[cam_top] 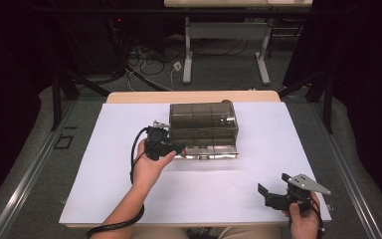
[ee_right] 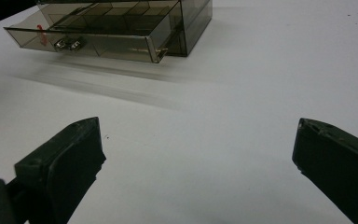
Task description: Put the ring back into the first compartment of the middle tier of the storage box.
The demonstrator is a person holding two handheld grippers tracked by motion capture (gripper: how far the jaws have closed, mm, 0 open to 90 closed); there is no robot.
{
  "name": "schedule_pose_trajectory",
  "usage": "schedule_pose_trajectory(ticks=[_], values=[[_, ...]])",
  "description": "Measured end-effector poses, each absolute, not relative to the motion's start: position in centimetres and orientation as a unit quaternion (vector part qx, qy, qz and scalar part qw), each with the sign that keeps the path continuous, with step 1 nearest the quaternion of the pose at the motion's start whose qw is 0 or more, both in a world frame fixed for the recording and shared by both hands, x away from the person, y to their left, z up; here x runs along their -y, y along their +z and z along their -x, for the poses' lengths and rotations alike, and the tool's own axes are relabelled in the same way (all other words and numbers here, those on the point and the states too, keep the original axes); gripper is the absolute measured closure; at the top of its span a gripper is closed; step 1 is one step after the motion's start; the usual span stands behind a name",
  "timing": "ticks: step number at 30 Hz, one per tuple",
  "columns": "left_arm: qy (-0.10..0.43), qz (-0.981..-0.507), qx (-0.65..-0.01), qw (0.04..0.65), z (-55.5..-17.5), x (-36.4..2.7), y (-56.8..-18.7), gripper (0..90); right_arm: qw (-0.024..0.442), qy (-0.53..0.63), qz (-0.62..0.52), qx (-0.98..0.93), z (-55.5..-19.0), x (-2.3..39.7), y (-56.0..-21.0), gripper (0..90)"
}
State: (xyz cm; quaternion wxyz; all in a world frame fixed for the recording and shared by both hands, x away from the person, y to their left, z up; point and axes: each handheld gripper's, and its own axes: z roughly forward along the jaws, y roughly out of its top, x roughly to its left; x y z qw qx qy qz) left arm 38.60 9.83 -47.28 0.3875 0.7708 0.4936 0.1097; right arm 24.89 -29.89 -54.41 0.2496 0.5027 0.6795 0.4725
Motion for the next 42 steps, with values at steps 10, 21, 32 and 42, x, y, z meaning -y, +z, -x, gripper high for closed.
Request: schedule_pose_trajectory(ticks=[10, 21, 32, 42], values=[[0.12, -0.765, -0.496, 0.392, -38.1, -11.5, -47.0, 34.1, 0.249, 0.47, -0.504, -0.681, -24.8, 30.0, -54.4, 1.3], [0.139, -0.769, -0.479, 0.4, -37.2, -12.7, -46.9, 20.7, 0.25, 0.474, -0.501, -0.679, -24.9, 29.8, -54.5, 1.3], [0.145, -0.759, -0.472, 0.423, -35.5, -14.4, -47.1, 9.2, 0.248, 0.468, -0.503, -0.683, -24.8, 29.8, -54.3, 1.3], [0.154, -0.746, -0.48, 0.435, -33.8, -16.7, -47.8, 0.2, 0.248, 0.47, -0.503, -0.682, -24.9, 29.7, -54.4, 1.3]])
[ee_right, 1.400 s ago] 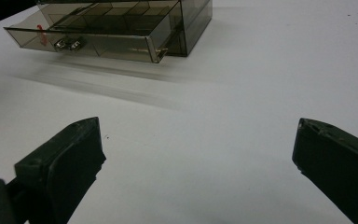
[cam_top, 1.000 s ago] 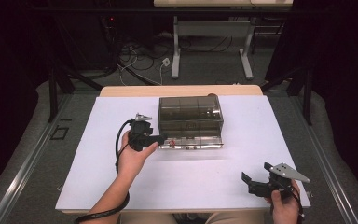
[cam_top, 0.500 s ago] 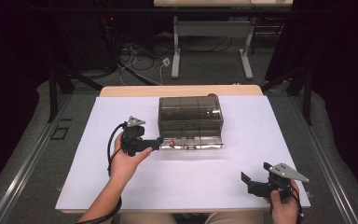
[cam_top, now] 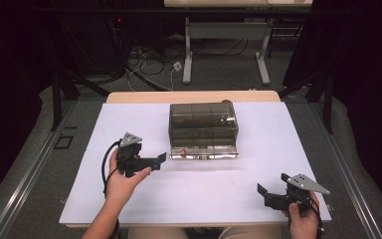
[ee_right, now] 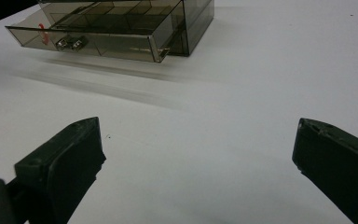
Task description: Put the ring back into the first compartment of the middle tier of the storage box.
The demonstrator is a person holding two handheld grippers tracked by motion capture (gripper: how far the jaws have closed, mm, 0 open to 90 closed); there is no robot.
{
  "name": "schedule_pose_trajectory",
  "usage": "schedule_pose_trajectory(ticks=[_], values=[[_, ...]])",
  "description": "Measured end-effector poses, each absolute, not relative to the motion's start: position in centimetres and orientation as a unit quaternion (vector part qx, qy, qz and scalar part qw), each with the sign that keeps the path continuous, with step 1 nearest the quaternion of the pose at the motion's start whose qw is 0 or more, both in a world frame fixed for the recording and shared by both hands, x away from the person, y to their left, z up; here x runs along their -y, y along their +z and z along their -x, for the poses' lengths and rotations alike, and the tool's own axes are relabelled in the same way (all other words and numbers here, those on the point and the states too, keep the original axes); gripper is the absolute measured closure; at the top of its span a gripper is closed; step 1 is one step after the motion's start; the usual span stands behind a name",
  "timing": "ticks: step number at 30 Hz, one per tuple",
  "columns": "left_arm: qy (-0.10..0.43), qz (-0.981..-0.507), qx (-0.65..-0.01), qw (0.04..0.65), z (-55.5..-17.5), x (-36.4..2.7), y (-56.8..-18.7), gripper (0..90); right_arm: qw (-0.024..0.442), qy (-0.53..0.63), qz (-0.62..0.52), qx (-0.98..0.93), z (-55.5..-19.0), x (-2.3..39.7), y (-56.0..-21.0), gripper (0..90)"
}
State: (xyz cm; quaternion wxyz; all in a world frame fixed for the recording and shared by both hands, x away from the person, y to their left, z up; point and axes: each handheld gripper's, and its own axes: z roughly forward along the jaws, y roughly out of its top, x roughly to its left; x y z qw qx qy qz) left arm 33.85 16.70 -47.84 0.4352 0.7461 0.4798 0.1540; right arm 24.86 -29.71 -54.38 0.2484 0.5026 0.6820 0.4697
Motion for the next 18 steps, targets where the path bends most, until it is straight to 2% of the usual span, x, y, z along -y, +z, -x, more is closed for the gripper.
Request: schedule_pose_trajectory(ticks=[6, 18], values=[[0.172, -0.746, -0.48, 0.427, -32.9, -18.3, -48.8, 0.2, 0.248, 0.469, -0.502, -0.683, -24.8, 29.7, -54.4, 1.3], [0.186, -0.722, -0.49, 0.452, -31.1, -21.3, -50.5, 0.3, 0.248, 0.465, -0.507, -0.682, -24.9, 29.6, -54.5, 1.3]])
